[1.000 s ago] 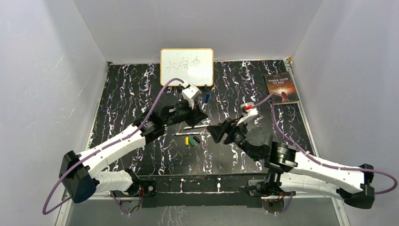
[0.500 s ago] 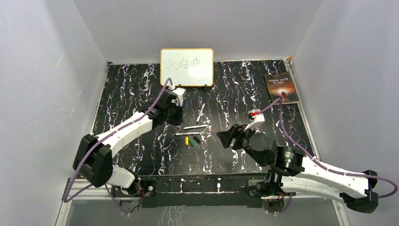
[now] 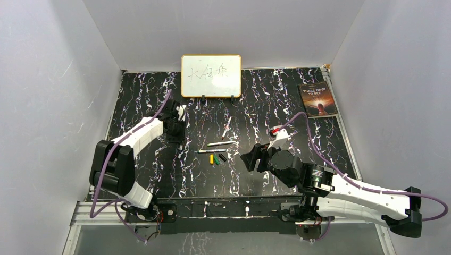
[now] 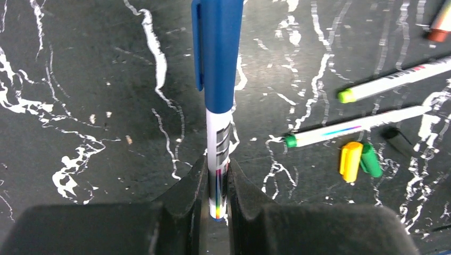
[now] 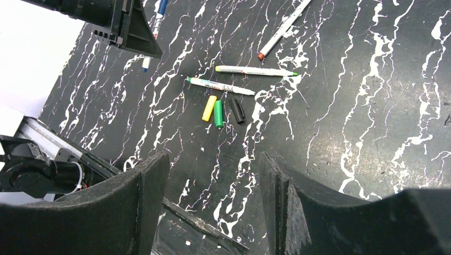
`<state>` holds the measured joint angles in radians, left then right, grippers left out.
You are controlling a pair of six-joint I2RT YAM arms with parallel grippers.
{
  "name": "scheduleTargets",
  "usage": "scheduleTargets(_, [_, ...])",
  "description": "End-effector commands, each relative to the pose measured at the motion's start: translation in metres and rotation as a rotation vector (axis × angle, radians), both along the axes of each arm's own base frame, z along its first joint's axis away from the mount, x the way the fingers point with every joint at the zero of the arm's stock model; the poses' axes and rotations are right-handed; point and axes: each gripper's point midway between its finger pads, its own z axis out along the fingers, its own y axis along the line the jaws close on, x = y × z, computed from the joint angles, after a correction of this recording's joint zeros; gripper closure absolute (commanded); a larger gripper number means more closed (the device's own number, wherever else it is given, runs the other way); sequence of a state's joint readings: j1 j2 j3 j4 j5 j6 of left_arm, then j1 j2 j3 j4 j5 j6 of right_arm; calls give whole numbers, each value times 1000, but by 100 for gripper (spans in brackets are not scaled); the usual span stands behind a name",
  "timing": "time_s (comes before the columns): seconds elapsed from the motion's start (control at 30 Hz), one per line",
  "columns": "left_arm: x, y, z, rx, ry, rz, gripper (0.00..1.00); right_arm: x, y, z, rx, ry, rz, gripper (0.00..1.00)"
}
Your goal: Insert the pens into the pen caps
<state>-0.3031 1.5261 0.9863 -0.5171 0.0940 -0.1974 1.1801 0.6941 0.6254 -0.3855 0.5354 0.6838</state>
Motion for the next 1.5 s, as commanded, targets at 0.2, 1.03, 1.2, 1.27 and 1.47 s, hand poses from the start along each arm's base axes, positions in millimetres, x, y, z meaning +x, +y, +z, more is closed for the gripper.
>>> scheduleTargets(0.2, [3,31,-29,84,94,21,100,0,4,15,55,-28,14,39])
scheduleTargets(1.03, [12,47,-42,104,135,6,74,0,2,2,40,3,-5,39])
scheduleTargets(1.2, [29,45,-8,88,31,36,54,-1,3,0,41,6,-2,40])
scheduleTargets(1.27, [44,39,40,40,-109,54,46,-1,5,-5,24,14,3,39])
scheduleTargets(1.47, [15,-65,165,-497,-634,-465,41,9,28,-15,-36,20,20,39])
